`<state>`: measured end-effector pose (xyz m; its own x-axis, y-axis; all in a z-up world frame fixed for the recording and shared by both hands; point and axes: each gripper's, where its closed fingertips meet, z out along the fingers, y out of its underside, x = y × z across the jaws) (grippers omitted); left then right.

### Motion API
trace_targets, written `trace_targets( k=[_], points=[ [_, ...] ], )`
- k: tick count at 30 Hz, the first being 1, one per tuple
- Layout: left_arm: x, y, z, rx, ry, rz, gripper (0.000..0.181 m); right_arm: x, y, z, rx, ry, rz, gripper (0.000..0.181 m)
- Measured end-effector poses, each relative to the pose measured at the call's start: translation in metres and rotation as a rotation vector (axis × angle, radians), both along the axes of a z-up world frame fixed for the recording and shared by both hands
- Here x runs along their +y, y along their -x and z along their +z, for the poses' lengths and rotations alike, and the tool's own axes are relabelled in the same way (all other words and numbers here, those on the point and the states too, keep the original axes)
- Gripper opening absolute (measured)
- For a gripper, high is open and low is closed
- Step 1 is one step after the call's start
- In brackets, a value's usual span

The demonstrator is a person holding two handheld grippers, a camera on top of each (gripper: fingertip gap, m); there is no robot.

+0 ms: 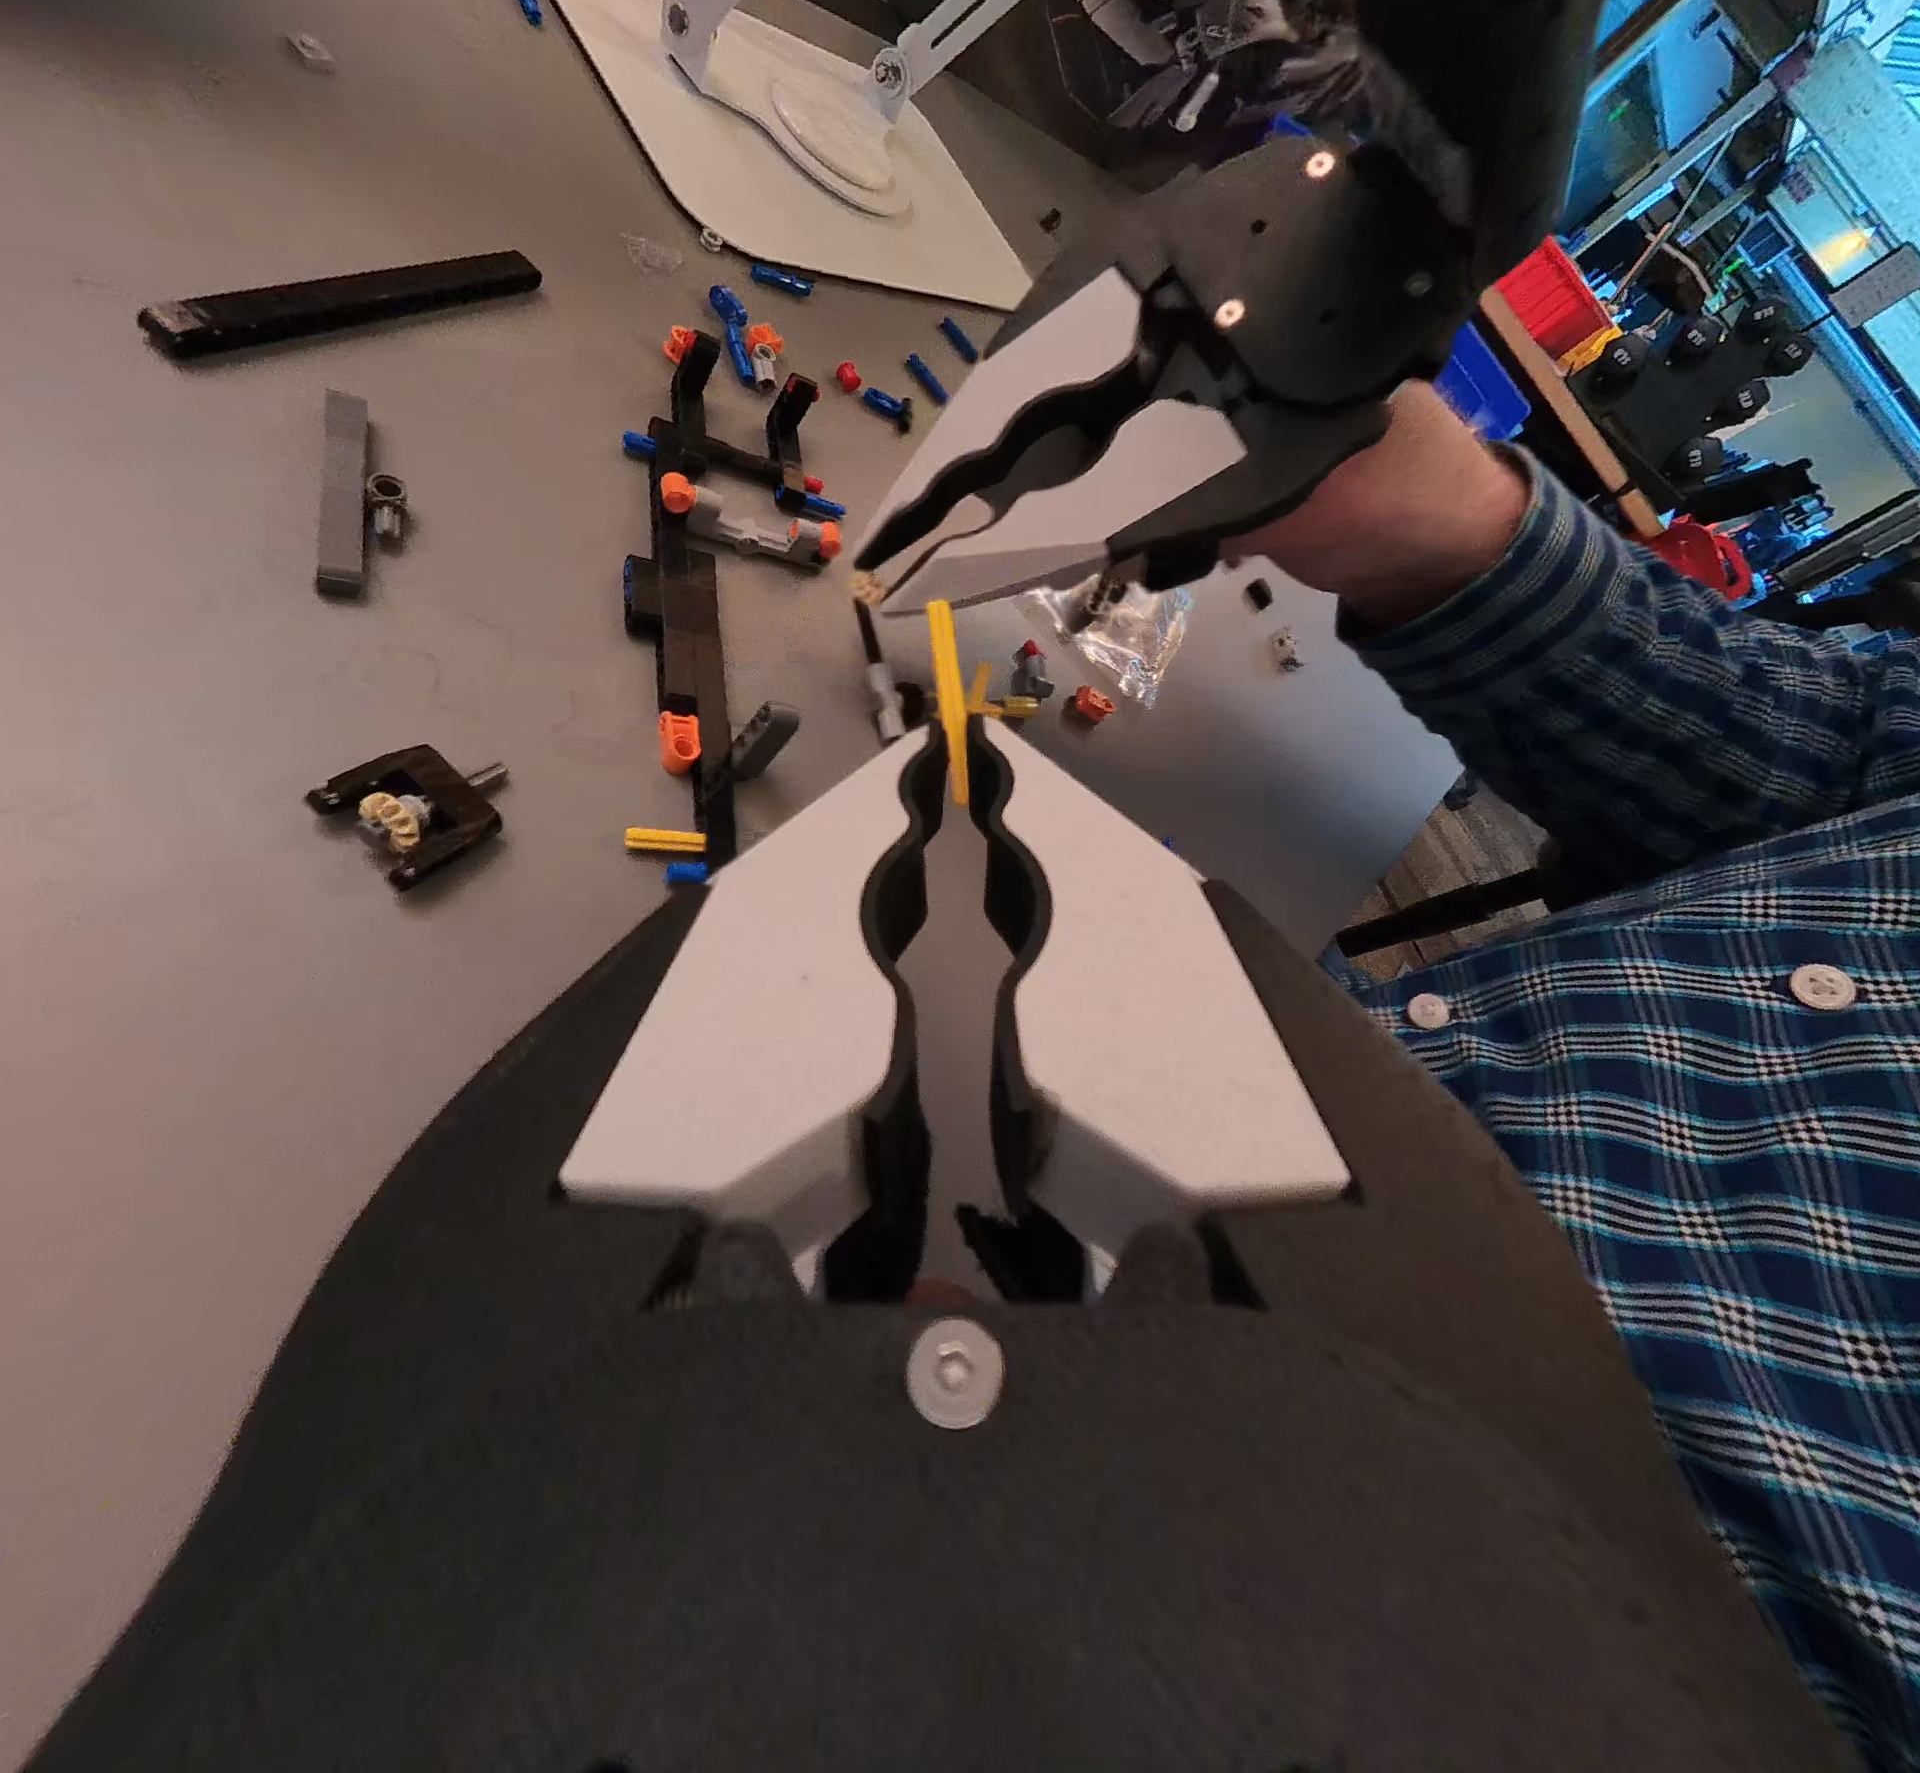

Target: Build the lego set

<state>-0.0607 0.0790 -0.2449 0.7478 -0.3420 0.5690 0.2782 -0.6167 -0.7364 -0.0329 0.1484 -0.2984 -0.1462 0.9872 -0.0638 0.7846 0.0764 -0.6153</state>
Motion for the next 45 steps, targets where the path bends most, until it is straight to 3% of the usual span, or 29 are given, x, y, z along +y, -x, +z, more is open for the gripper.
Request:
trace_targets(
  k=[1,8,21,28,37,45],
  points=[
    [0.0,-0.005,0.001,-0.002,-0.006,-0.01,0.001,-0.003,-0.004,0.009,0.035,0.05,-0.005,0.01],
    [0.009,-0.049,0.007,0.112,-0.088,-0.143,0.001,-0.024,-0.035,0.058,0.268,0.423,-0.044,0.009],
    [0.022,-0.087,0.01,0.368,-0.203,-0.258,0.001,-0.022,-0.078,0.083,0.426,0.619,-0.044,0.01],
    [0.027,-0.098,0.009,0.386,-0.2,-0.267,0.001,-0.017,-0.086,0.084,0.45,0.571,-0.05,0.01],
    [0.033,-0.099,0.011,0.282,-0.167,-0.225,0.001,-0.012,-0.096,0.079,0.449,0.444,-0.058,0.01],
    [0.033,-0.103,0.0,0.292,-0.116,-0.234,0.001,-0.012,-0.108,0.057,0.34,0.192,-0.041,0.01]
  ],
)
